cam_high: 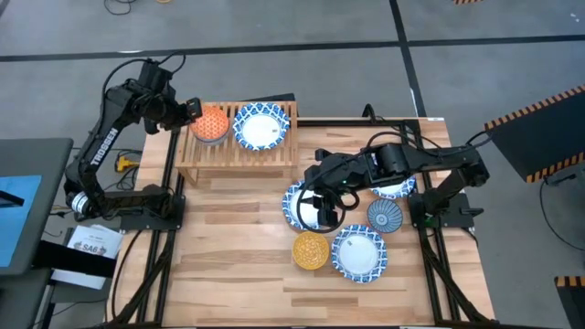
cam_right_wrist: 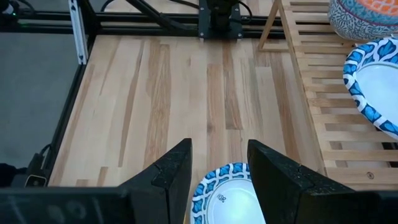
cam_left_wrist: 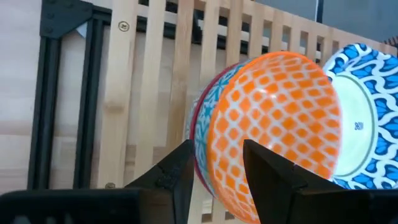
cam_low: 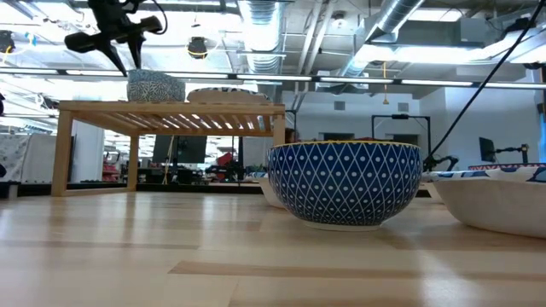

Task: Place and stack bowls onto a shelf
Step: Stack the small orange bowl on top of the small red bowl on the shelf

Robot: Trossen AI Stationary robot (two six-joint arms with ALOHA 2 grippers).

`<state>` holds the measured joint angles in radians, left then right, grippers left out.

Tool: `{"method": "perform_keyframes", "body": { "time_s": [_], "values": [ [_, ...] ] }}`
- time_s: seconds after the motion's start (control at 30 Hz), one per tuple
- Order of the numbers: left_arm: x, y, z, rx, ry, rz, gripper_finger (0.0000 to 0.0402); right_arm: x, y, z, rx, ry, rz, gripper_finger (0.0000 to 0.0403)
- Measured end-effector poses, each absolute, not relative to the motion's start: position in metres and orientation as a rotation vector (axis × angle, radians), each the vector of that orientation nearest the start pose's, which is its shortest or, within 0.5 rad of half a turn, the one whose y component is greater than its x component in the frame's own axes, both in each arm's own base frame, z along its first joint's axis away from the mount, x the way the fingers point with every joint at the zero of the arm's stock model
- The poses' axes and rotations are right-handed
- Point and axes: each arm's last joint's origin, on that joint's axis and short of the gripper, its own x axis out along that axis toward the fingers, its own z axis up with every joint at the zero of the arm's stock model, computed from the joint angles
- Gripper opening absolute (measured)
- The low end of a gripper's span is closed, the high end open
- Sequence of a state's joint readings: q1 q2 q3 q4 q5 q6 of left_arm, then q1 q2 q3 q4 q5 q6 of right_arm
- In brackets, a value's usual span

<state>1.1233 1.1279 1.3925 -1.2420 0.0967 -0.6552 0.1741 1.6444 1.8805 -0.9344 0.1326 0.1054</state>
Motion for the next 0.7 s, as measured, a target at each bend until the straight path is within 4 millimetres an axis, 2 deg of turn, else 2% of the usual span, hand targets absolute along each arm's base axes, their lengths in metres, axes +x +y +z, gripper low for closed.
{"method": "perform_keyframes", "body": {
  "time_s": [0.23,0.33,0.5,0.7],
  "values": [
    [0.081,0.160,0.390,-1.119,0.445,1.176,0.0111,0.333,0.054,0.420,-0.009,0.690,0.004,0.0180],
    [0.077,0.155,0.394,-1.072,0.413,1.229,0.0082,0.333,0.053,0.420,-0.007,0.690,-0.001,0.0180],
    [0.076,0.155,0.397,-1.002,0.405,1.286,0.0010,0.335,0.049,0.421,0.002,0.681,-0.012,0.0180],
    [0.088,0.159,0.395,-0.943,0.365,1.340,0.0001,0.337,0.046,0.424,0.010,0.650,-0.021,0.0180]
  ]
}}
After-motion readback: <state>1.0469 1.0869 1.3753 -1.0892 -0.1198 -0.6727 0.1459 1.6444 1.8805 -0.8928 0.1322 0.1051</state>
